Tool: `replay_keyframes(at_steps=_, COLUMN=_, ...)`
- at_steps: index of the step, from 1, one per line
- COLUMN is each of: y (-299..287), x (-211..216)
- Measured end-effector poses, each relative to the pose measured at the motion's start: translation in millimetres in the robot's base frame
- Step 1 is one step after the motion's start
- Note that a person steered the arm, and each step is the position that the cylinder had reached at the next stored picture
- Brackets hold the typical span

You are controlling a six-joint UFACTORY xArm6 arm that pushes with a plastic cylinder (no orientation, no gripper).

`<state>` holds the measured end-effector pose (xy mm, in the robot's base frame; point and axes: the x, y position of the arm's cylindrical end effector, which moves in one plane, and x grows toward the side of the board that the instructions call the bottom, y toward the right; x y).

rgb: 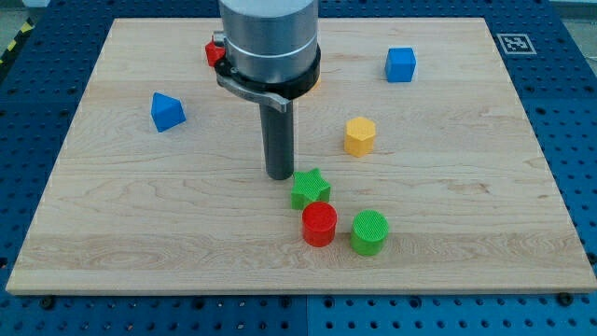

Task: Push red star to the center

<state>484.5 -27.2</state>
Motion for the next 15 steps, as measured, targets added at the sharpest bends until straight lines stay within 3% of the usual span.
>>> replay_keyframes(at_steps=3, y=77, x=30)
replay_keyframes(at_steps=4, y=51, x=-19)
replay_keyframes(at_steps=7, y=-114, x=-140)
replay_keyframes(at_steps=9, y=-103, x=-260)
replay_keyframes(at_steps=13, y=-49, x=-259)
replay_keyframes(at_steps=15, y=-48, x=-205)
